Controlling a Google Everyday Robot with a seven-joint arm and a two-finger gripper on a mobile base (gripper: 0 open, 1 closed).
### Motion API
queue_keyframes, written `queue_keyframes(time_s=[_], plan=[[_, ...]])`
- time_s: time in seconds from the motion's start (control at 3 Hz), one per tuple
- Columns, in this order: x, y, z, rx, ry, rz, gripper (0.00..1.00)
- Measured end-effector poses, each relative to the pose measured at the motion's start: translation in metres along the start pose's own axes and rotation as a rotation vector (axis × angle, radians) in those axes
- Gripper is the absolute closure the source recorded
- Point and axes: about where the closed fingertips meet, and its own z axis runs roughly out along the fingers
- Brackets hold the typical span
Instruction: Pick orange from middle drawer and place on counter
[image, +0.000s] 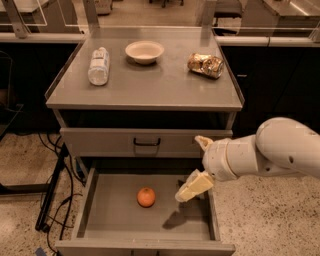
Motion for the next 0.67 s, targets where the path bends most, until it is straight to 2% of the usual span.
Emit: queue_keyframes(time_s=[0.33,0.67], plan=[[0.0519,0.0126,0.0603,-0.032,-0.029,0.074,0.0],[0.0519,0.0126,0.0606,-0.032,-0.029,0.074,0.0]])
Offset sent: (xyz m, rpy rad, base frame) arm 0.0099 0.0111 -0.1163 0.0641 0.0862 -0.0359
